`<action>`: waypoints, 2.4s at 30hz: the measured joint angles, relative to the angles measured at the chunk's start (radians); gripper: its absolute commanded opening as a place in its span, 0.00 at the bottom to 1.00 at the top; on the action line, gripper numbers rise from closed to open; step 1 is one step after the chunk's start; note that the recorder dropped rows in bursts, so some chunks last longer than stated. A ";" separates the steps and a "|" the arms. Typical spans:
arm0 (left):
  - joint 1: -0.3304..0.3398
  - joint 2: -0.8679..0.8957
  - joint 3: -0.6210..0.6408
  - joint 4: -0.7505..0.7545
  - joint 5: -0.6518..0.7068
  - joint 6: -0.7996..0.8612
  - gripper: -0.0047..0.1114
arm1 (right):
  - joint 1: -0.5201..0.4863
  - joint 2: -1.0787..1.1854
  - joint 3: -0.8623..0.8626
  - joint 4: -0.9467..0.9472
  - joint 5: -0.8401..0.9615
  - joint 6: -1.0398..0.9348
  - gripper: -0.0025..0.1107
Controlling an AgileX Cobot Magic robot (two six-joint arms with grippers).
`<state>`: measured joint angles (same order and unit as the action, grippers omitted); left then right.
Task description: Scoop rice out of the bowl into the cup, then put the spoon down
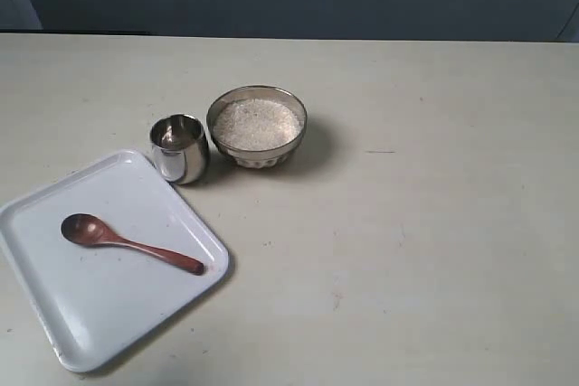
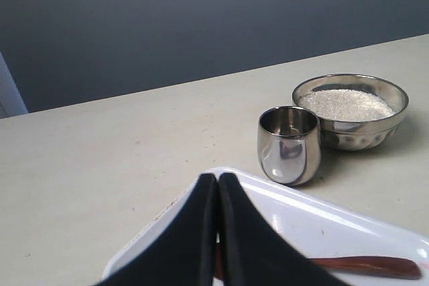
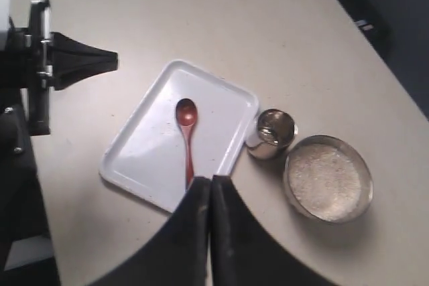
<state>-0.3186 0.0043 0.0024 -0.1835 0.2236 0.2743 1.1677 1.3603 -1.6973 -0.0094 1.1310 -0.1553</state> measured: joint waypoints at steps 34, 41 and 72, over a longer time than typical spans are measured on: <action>0.000 0.000 0.000 0.000 0.000 0.000 0.04 | -1.107 -0.866 1.174 0.112 -0.724 0.128 0.02; 0.000 0.000 0.000 0.000 0.000 0.000 0.04 | -1.266 -1.227 1.418 0.150 -0.725 0.060 0.02; 0.000 0.000 0.000 0.000 -0.001 0.000 0.04 | -1.321 -1.356 1.693 0.251 -0.872 0.051 0.02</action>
<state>-0.3186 0.0043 0.0024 -0.1835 0.2228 0.2743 -0.1531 0.0044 -0.0040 0.2421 0.2593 -0.1043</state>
